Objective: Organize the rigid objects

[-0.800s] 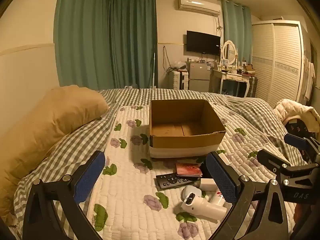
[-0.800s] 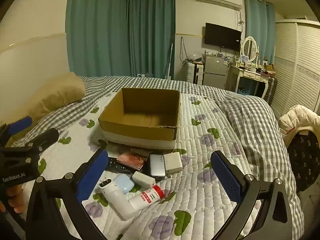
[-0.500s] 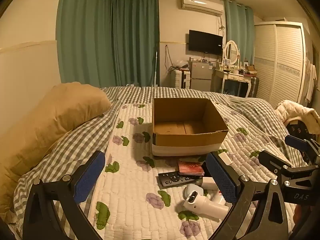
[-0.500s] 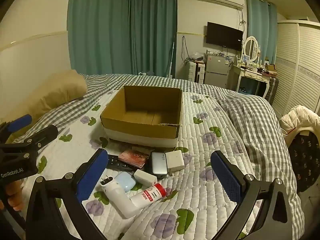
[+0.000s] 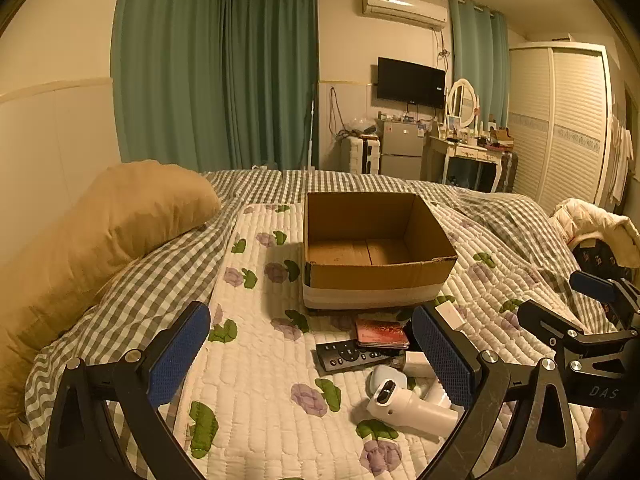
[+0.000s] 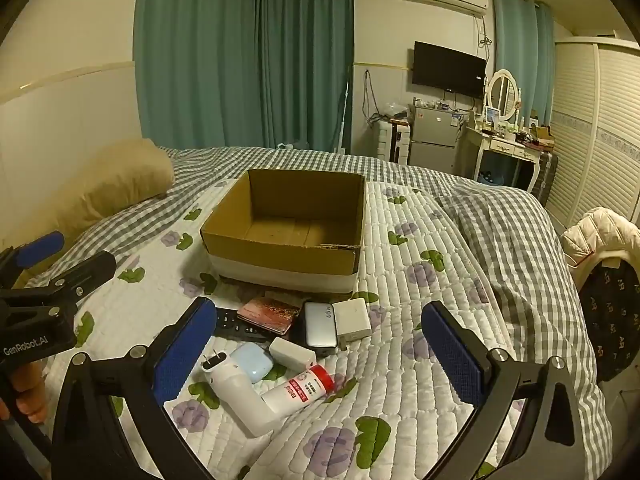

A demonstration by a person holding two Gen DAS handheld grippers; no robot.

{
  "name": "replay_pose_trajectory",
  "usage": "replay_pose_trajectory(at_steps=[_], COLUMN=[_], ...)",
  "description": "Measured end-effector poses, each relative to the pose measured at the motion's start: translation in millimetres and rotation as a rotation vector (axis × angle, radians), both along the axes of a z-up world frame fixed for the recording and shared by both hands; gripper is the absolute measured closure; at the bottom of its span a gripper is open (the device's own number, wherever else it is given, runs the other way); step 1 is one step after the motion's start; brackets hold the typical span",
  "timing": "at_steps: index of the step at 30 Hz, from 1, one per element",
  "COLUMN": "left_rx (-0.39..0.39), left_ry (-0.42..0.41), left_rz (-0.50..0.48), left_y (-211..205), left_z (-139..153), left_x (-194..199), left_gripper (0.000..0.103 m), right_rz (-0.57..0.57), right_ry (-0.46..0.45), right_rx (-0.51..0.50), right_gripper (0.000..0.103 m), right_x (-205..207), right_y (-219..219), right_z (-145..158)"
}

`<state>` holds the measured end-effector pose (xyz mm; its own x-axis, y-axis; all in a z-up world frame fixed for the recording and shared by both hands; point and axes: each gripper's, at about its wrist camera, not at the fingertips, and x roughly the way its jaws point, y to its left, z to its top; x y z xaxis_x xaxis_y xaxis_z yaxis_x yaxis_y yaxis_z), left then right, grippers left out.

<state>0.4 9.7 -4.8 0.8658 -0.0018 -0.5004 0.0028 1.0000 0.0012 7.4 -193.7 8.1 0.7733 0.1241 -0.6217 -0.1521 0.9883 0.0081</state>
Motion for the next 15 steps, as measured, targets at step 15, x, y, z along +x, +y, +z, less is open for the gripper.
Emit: replay_pose_trajectory(at_steps=[15], left_rx=[0.004], left_ry=[0.000], left_rz=[0.004], left_y=[-1.1], left_z=[-1.9], left_x=[2.1], left_gripper=[0.000], right_rz=[-0.004], right_ry=[0.004], right_rx=[-0.004], right_gripper=[0.000], right_x=[-0.1], right_y=[-2.8], right_z=[-2.9])
